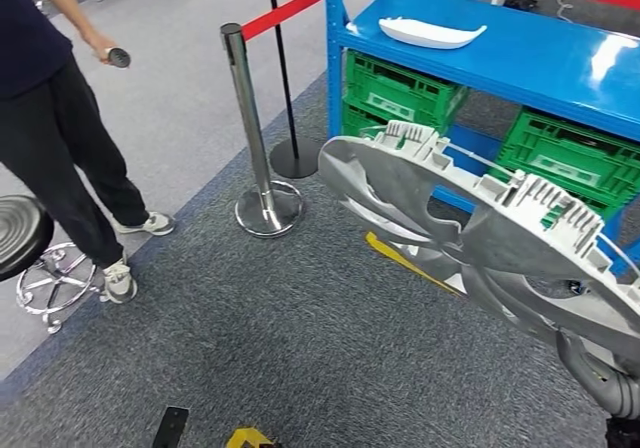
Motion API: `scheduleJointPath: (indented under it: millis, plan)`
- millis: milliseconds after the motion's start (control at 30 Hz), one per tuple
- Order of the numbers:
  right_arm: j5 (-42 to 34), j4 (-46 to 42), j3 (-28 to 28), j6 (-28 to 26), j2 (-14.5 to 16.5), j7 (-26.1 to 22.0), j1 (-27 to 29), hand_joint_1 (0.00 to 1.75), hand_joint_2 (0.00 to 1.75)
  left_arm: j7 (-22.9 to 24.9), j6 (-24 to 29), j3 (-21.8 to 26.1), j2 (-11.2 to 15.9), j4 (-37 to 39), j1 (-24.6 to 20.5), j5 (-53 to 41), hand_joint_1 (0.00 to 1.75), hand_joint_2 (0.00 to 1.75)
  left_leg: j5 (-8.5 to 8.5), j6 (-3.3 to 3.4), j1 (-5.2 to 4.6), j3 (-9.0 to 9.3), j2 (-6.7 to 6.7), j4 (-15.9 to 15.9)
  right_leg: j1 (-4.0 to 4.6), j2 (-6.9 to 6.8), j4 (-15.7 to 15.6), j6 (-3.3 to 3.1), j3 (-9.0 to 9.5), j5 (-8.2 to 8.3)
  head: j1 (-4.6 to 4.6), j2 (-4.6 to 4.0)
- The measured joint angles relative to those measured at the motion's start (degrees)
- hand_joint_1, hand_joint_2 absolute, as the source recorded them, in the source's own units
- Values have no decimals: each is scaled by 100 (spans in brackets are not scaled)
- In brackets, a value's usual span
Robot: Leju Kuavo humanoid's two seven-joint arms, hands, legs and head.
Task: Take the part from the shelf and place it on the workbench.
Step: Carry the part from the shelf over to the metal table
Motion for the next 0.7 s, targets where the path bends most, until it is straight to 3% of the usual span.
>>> scheduleJointPath:
  millis: [33, 67, 133, 200, 267, 300, 367, 433, 467, 500, 533, 567, 633, 700]
  plan:
    - [38, 0, -1, -10, 0, -14, -4, 175, 175, 8, 5, 0, 0, 0, 1, -7, 0, 175, 113, 10, 0, 77, 9, -122, 3, -59, 0, 0, 2, 0, 1, 0]
    - [69, 0, -1, -19, 0, -26, -8, 175, 175, 9, 32, 0, 0, 0, 1, -14, 0, 175, 295, 30, -4, 255, 44, -437, 7, -116, 0, 3, 8, -2, 0, 0]
    - [98, -4, -6, -22, 0, -37, -6, 175, 175, -11, 129, 0, 0, 0, -11, -28, 0, 175, 603, 95, -48, 685, 281, -1236, 30, -217, 9, 23, 20, -14, 0, 0]
    - [101, -11, -22, -17, 0, -46, -2, 175, 175, -30, 240, 0, -5, 0, -26, -43, 0, 175, 673, 159, -96, 863, 448, -1632, 63, -312, 12, 69, 19, -26, 8, 0]
    - [99, -15, -33, -12, 0, -52, -1, 175, 175, -32, 313, 0, -11, -1, -20, -54, 0, 175, 674, 217, -109, 845, 357, -1680, 73, -422, -13, 128, 38, -31, 17, 0]
    - [97, -15, -35, -7, 0, -54, -3, 175, 175, -28, 332, 1, -15, -1, -9, -56, 0, 175, 689, 251, -101, 848, 299, -1699, 64, -395, 1, 160, 37, -62, 20, 0]
    - [88, -16, -49, 12, 0, -70, -1, 175, 175, -18, 340, 2, -25, -1, 0, -63, 0, 175, 725, 319, -72, 863, 182, -1736, 50, -156, 315, 205, -88, -282, 39, 0]
    - [81, -16, -81, 45, 0, -104, 5, 175, 175, -6, 326, 2, -46, 0, -1, -72, 0, 175, 737, 354, -61, 858, 61, -1739, 48, 100, 1077, 218, -438, -655, 69, 0]
    - [79, -15, -99, 61, 0, -119, 8, 175, 175, 3, 317, 2, -56, 0, 3, -73, 0, 175, 738, 360, -62, 856, -3, -1738, 51, 140, 1436, 220, -616, -781, 78, 0]
    - [80, -15, -115, 75, 0, -130, 11, 175, 175, 11, 314, 2, -62, 0, 10, -73, 0, 175, 738, 361, -62, 857, -69, -1736, 52, 154, 1634, 222, -727, -805, 79, 0]
    - [81, -16, -128, 84, 0, -138, 13, 175, 175, 18, 311, 2, -64, 0, 17, -73, 0, 175, 738, 360, -57, 862, -138, -1732, 49, 158, 1596, 225, -730, -708, 79, 0]
    - [82, -16, -140, 88, 0, -144, 13, 175, 175, 22, 311, 2, -69, 0, 22, -73, 0, 175, 738, 353, -46, 869, -208, -1724, 39, 173, 1330, 231, -620, -516, 79, 0]
    - [83, -20, -156, 90, 0, -153, 10, 175, 175, 26, 316, 2, -75, 0, 21, -74, 0, 175, 724, 308, -31, 858, -348, -1676, -10, 350, 519, 269, -253, -141, 87, 0]
    - [87, -27, -170, 90, 0, -157, 5, 175, 175, 55, 347, 2, -80, 0, 18, -92, 0, 175, 729, 244, -33, 798, -467, -1620, -44, 531, 89, 259, -44, -37, 93, 0]
